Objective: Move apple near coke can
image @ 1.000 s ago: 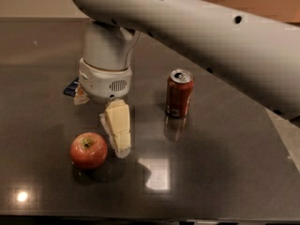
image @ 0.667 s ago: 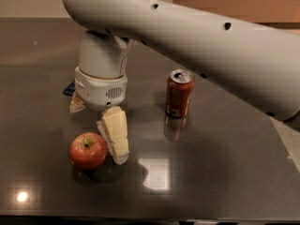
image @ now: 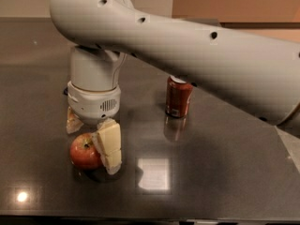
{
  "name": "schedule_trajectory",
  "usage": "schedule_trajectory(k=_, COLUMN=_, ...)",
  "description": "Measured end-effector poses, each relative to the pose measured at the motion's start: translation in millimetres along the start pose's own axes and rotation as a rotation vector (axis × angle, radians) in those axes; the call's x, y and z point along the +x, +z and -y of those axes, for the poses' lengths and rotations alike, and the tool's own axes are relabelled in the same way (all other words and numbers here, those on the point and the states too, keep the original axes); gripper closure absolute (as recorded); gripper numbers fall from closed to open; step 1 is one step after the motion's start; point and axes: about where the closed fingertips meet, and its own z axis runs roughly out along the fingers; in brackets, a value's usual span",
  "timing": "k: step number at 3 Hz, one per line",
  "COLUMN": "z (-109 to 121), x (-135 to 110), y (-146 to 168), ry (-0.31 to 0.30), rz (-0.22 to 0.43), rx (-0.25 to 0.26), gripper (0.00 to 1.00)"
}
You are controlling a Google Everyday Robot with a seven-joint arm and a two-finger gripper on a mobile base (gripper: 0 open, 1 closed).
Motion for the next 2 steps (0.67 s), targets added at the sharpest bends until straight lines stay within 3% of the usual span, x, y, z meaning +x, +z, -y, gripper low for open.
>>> schedule_trajectory(k=2, z=-0.2, x=-2.9, y=-6.8, ry=-0.003, rz=-0.040, rx=0.015, gripper=0.60)
